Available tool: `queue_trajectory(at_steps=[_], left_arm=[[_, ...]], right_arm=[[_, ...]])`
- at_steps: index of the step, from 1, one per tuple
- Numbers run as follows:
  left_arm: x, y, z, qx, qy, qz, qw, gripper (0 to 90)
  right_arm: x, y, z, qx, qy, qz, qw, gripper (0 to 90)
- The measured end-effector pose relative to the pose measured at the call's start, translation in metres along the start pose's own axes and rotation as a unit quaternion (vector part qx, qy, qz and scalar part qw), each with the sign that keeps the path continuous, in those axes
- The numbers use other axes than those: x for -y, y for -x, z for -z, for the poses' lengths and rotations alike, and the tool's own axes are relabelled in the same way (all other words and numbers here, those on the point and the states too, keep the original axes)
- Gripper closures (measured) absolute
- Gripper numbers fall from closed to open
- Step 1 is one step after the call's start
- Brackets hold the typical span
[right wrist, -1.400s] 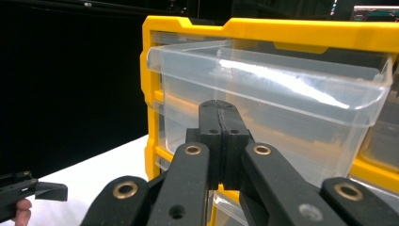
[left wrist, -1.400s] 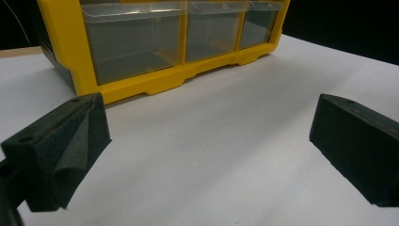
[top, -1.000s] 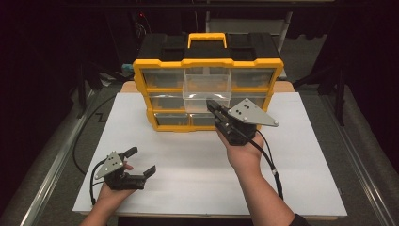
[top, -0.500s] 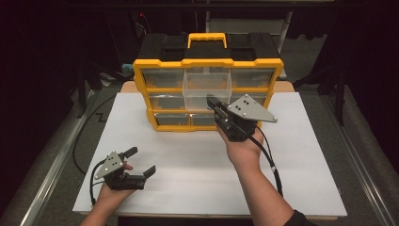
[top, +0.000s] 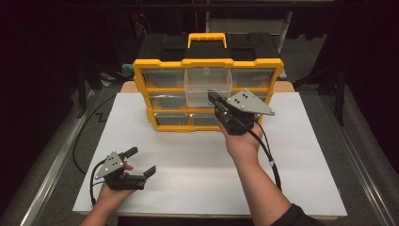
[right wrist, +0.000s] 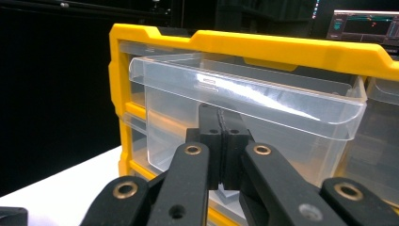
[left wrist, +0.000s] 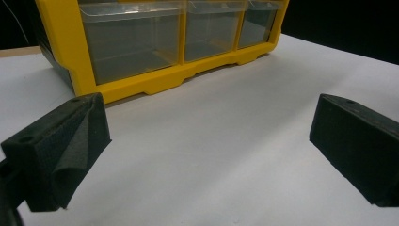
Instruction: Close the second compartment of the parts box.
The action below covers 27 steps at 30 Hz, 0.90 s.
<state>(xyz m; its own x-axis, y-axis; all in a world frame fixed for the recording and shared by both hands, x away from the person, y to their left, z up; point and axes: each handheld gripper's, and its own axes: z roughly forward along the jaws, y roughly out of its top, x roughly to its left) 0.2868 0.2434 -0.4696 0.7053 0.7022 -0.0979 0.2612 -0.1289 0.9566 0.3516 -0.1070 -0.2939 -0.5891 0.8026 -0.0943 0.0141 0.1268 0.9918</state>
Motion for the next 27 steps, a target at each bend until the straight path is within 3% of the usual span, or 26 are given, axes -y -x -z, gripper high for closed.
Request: queue_trajectory(at_steps=[27], left_arm=[[0.001,0.000,-0.001,0.003,-0.008,0.000,1.0000,0.3]], right_arm=[[0.002,0.028,-0.045,0.048,-0.036,-0.008,0.9982,90.0]])
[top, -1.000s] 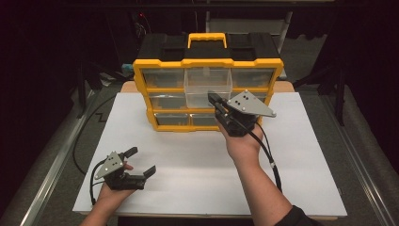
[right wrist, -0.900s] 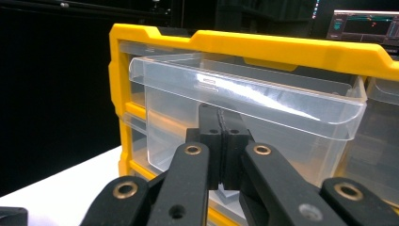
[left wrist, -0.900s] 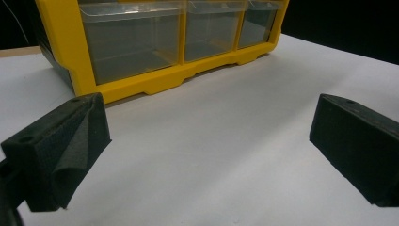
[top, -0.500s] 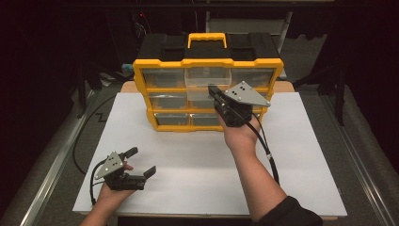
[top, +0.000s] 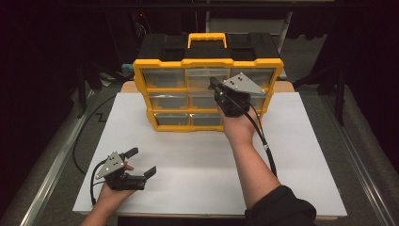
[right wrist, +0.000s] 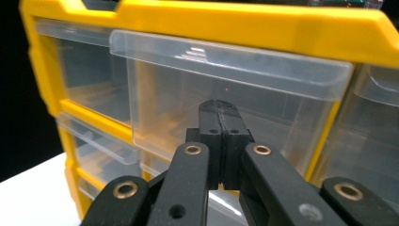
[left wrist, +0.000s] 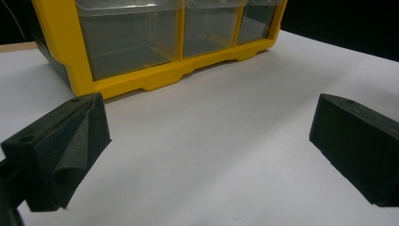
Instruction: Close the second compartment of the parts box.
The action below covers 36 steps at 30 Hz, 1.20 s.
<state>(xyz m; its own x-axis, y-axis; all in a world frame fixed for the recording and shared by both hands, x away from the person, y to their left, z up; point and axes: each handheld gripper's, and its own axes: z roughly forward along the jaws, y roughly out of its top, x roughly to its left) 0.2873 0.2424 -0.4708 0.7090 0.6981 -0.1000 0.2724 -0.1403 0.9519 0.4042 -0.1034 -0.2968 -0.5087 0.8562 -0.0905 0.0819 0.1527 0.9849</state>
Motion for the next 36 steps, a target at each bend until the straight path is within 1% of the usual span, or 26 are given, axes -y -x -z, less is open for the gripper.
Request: queue_trajectory(at_steps=[6,10,12,14,17,18,20,22,24,30,33,36], left_arm=[[0.000,0.000,0.000,0.000,-0.003,-0.001,1.0000,0.3],[0.000,0.000,0.000,0.000,-0.004,-0.001,1.0000,0.3],[0.000,0.000,0.000,0.001,-0.005,-0.002,1.0000,0.3],[0.000,0.000,0.000,0.001,-0.004,-0.001,1.0000,0.3],[0.000,0.000,0.000,-0.001,-0.005,-0.002,1.0000,0.3],[0.001,0.000,0.000,-0.001,-0.006,-0.001,1.0000,0.3],[0.000,0.000,0.000,0.000,-0.004,-0.001,1.0000,0.3],[0.000,0.000,0.000,0.000,-0.006,-0.002,1.0000,0.3],[0.000,0.000,-0.001,0.000,-0.004,-0.002,1.0000,0.3],[0.000,0.000,0.000,-0.001,-0.005,0.000,1.0000,0.3],[0.000,0.000,0.000,-0.002,-0.005,0.000,1.0000,0.3],[0.001,0.000,-0.001,-0.002,-0.005,0.000,1.0000,0.3]], right_arm=[[0.003,0.009,-0.008,0.012,-0.013,-0.006,0.9998,90.0],[0.002,0.011,-0.008,0.009,-0.012,-0.003,0.9999,90.0],[0.002,0.011,-0.008,0.007,-0.014,-0.007,0.9999,90.0],[0.002,0.011,-0.005,0.002,-0.015,-0.008,0.9998,90.0],[0.005,0.009,0.004,-0.014,-0.006,-0.010,0.9998,90.0],[0.006,0.009,0.007,-0.019,-0.003,-0.010,0.9998,88.7],[0.009,0.009,0.014,-0.033,-0.004,-0.013,0.9994,84.1],[0.013,0.009,0.023,-0.041,-0.002,-0.013,0.9991,78.3],[0.017,0.009,0.031,-0.049,-0.003,-0.015,0.9987,71.0],[0.034,0.015,0.055,-0.075,-0.003,-0.032,0.9967,49.0],[0.046,0.018,0.066,-0.081,-0.001,-0.039,0.9960,37.5],[0.059,0.022,0.075,-0.086,-0.005,-0.053,0.9948,27.3]])
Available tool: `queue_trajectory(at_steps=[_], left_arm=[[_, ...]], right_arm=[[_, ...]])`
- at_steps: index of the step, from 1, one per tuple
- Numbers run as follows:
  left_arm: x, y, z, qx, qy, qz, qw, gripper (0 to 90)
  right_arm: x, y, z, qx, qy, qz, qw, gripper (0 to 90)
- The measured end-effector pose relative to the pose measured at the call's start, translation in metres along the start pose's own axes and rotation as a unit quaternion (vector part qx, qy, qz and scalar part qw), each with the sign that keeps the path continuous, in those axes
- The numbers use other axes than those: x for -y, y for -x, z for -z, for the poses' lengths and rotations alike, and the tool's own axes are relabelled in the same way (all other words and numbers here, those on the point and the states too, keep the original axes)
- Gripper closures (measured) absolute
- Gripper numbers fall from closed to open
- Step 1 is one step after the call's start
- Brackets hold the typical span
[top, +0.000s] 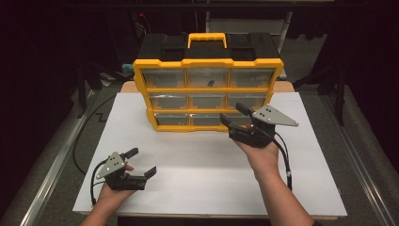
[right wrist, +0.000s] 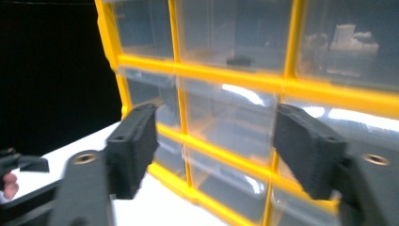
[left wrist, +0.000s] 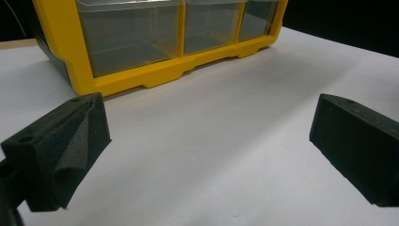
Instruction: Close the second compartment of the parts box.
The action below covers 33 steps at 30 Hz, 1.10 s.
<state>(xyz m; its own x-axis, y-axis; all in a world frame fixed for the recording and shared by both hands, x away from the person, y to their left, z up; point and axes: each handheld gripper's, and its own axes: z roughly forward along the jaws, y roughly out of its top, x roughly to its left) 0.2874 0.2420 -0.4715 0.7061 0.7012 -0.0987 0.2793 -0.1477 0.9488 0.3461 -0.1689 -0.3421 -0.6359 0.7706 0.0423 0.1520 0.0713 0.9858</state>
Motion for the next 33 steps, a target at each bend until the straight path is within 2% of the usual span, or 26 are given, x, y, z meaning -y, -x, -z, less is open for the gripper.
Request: queue_trajectory(at_steps=[4,7,12,19,24,27,30,33], left_arm=[[0.000,0.000,0.000,0.000,-0.001,0.000,1.0000,0.3],[0.000,0.000,0.001,-0.001,-0.002,0.000,1.0000,0.3],[0.000,-0.001,0.001,-0.003,-0.002,0.001,1.0000,0.3],[0.001,-0.001,0.003,-0.005,-0.001,0.001,1.0000,0.3],[0.000,-0.002,0.004,-0.006,-0.002,0.007,1.0000,0.3],[0.000,0.000,0.005,-0.007,-0.007,0.007,0.9999,0.3],[0.000,-0.001,0.004,-0.009,-0.011,0.009,0.9998,0.3],[0.000,-0.001,0.004,-0.013,-0.015,0.010,0.9997,0.3]], right_arm=[[0.021,0.006,0.012,0.005,-0.009,0.001,0.9999,16.5],[0.039,0.012,0.019,0.005,-0.024,-0.003,0.9997,12.6],[0.071,0.022,0.032,0.014,-0.048,-0.013,0.9987,0.0],[0.110,0.034,0.062,0.036,-0.071,-0.014,0.9967,0.0],[0.125,0.041,0.084,0.059,-0.071,-0.012,0.9957,0.0],[0.125,0.042,0.094,0.064,-0.053,-0.010,0.9965,0.0],[0.123,0.040,0.095,0.060,-0.039,0.000,0.9974,0.0],[0.123,0.038,0.094,0.063,-0.039,0.002,0.9972,0.0]])
